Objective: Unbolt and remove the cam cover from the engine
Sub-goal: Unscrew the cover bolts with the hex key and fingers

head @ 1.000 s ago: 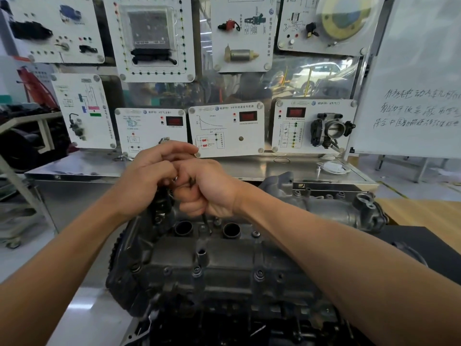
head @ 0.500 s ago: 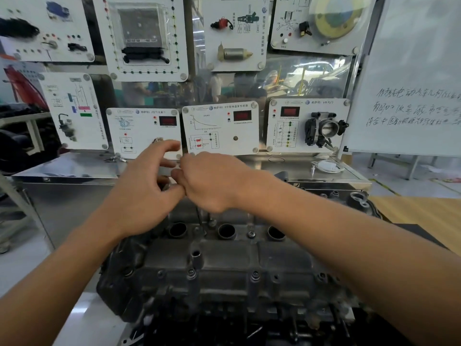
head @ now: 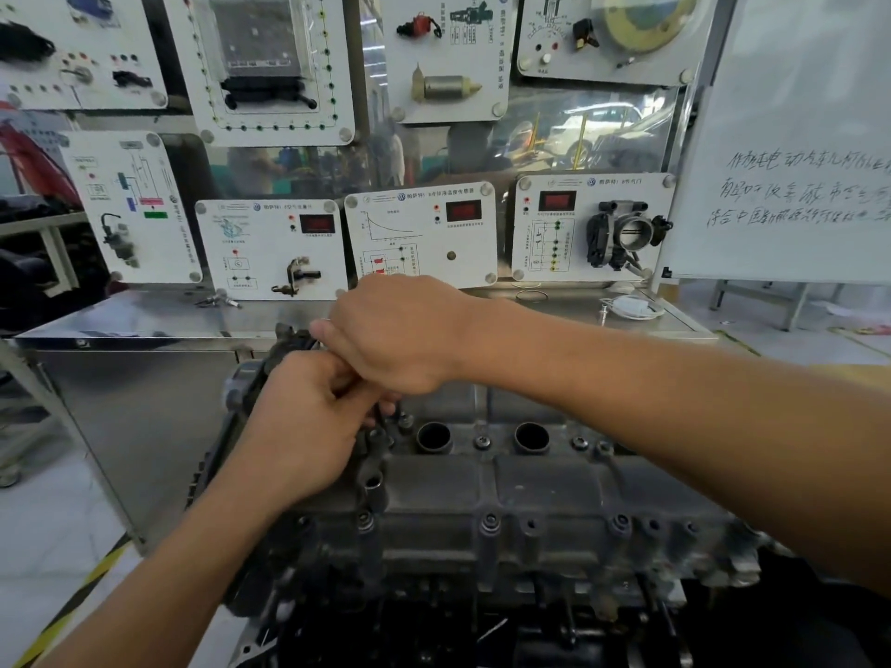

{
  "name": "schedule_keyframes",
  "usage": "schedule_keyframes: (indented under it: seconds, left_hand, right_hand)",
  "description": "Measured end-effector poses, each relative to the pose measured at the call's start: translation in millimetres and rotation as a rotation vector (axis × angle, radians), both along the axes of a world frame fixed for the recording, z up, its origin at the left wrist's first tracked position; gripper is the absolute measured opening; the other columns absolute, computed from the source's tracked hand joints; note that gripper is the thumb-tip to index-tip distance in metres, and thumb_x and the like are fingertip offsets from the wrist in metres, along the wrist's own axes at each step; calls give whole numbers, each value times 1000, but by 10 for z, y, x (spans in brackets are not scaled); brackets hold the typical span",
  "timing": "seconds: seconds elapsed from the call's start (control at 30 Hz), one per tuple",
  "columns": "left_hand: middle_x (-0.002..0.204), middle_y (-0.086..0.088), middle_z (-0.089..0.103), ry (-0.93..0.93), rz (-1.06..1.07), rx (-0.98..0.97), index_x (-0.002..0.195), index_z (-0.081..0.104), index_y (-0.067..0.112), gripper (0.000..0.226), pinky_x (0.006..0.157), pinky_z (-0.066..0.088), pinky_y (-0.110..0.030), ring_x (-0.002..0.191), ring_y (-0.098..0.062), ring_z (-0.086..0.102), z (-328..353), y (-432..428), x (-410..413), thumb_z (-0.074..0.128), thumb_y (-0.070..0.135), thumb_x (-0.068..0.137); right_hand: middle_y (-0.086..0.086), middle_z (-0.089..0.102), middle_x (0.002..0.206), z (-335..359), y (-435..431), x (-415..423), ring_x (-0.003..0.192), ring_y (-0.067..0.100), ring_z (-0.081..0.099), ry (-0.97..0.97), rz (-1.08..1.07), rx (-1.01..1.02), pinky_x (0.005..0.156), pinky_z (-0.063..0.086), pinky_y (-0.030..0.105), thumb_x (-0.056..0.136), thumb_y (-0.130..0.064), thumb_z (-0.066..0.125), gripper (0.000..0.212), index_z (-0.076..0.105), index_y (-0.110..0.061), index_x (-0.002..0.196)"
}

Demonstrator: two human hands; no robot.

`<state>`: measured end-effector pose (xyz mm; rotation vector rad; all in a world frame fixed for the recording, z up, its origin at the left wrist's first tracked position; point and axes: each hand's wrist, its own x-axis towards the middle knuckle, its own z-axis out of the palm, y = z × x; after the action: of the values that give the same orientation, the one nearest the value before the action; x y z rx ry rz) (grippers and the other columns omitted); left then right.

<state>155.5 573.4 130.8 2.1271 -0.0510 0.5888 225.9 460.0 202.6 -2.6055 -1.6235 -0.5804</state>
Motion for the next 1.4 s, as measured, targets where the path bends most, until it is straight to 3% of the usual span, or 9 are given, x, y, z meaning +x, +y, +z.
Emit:
schedule_keyframes:
  seconds: [0.23, 0.47, 0.7, 0.97, 1.13, 1.2, 1.27, 1.3, 1.4]
  left_hand:
    - [68, 15, 72, -201, 104, 80, 67, 71, 21, 32, 66, 50, -15, 67, -2, 68, -169, -73, -38, 61, 9, 94]
    - [59, 13, 69, -206, 85, 163, 63, 70, 21, 33, 60, 53, -21, 59, 0, 66, -143, -72, 16, 63, 7, 91]
    - [57, 22, 66, -196, 86, 201, 62, 72, 21, 31, 55, 41, -8, 59, 7, 64, -154, -79, 64, 66, 14, 92]
    - [57, 19, 66, -215, 63, 176, 62, 71, 24, 33, 56, 43, -3, 61, 9, 64, -157, -57, 51, 67, 7, 90]
    - [66, 34, 43, -210, 82, 271, 76, 68, 23, 27, 62, 33, 8, 73, 35, 47, -191, -88, 21, 69, -3, 84]
    - [66, 31, 46, -269, 99, 220, 81, 64, 30, 28, 67, 43, 0, 76, 24, 57, -246, -87, 40, 70, 3, 85]
    - [60, 20, 52, -266, 89, 172, 82, 59, 20, 8, 66, 51, -26, 75, -16, 69, -295, -58, 54, 60, 27, 86]
    - [61, 10, 53, -245, 74, 204, 81, 59, 11, 30, 66, 43, -35, 76, -35, 66, -311, -56, 46, 46, 38, 83]
    - [58, -3, 62, -261, 37, 161, 70, 67, 0, 41, 54, 38, -23, 63, -22, 65, -270, -16, -19, 45, 31, 86]
  right_hand:
    - [-5, 59, 55, -10, -8, 78, 59, 8, 59, 203, 219, -5, 65, 35, 10, 108, -32, 31, 40, 53, -10, 83]
    - [-3, 43, 53, -136, 86, -143, 50, 10, 40, 346, 103, 499, 58, 35, 30, 105, -33, 44, 51, 44, -12, 58]
    - [-8, 30, 46, -101, 225, -98, 42, 12, 32, -201, -149, 540, 47, 25, 26, 101, -48, 43, 62, 27, -19, 48]
    - [2, 42, 38, -298, 284, 32, 35, 23, 36, -188, 298, 856, 39, 30, 30, 89, -20, 62, 53, 41, -11, 41]
    - [-1, 36, 39, -435, 285, 27, 39, 14, 26, -140, 435, 967, 44, 23, 24, 81, -6, 68, 48, 44, -7, 39]
    - [-6, 30, 42, -457, 265, 24, 39, 13, 26, -62, 476, 970, 46, 22, 24, 83, -4, 66, 49, 43, -7, 40]
    - [-6, 30, 42, -490, 264, -23, 37, 16, 28, 70, 475, 956, 43, 23, 27, 88, -4, 62, 52, 42, -8, 41]
    - [-4, 30, 42, -513, 264, -60, 37, 17, 29, 176, 449, 967, 41, 24, 29, 91, -6, 62, 53, 40, -9, 43]
    - [8, 34, 46, -540, 186, -141, 44, 14, 33, 566, 337, 983, 46, 32, 35, 93, -19, 67, 52, 39, -1, 52]
